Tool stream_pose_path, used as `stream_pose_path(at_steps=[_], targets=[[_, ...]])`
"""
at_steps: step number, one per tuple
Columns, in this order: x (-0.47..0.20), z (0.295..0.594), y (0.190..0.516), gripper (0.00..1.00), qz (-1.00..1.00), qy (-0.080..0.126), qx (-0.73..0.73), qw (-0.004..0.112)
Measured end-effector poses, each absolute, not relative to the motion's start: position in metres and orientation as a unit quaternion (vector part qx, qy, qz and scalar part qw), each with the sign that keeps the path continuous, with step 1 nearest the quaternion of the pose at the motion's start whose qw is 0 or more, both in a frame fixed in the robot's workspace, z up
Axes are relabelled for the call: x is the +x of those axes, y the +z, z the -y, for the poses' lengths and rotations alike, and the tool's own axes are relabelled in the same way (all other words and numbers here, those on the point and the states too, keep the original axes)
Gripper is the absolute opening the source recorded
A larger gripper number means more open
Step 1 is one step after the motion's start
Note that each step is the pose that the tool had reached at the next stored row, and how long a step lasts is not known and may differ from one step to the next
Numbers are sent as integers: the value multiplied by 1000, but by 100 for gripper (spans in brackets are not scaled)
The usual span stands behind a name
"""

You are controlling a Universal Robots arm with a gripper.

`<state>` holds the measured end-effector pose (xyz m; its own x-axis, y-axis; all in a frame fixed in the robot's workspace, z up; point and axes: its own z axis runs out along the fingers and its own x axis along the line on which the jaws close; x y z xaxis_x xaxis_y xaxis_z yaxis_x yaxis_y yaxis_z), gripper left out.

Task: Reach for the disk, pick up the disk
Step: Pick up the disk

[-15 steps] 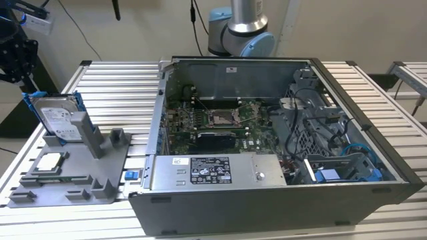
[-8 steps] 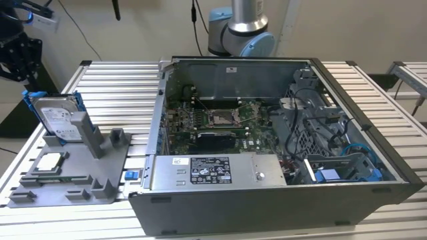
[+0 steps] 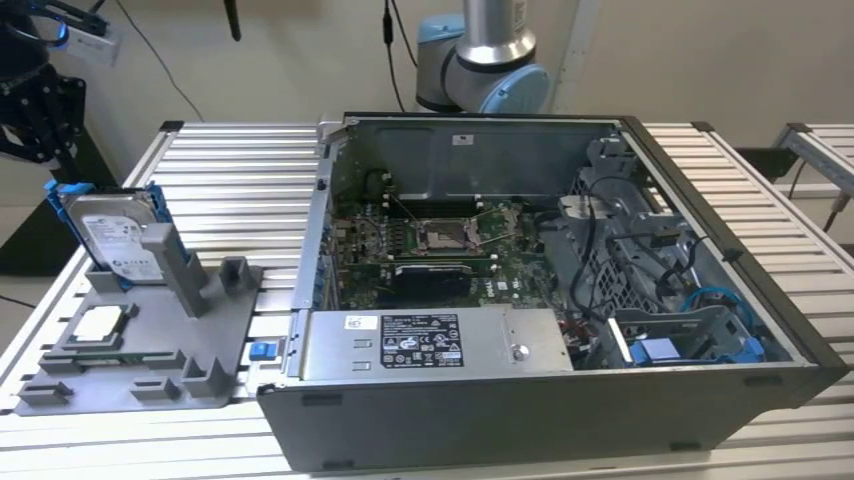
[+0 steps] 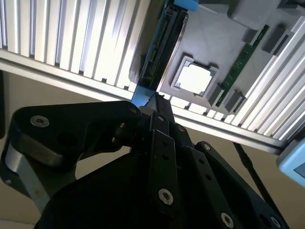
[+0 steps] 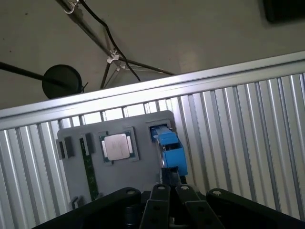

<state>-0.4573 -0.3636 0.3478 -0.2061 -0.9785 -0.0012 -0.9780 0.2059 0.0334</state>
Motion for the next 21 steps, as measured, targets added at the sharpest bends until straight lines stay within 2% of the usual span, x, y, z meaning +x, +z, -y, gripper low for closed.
stream_pose_path(at_steps=[6,7,21], targets=[[-457,364,348,0,776,-13,630,10],[-457,364,348,100,776,-13,630,10],[-457,360,337,100,771,-12,637,9]])
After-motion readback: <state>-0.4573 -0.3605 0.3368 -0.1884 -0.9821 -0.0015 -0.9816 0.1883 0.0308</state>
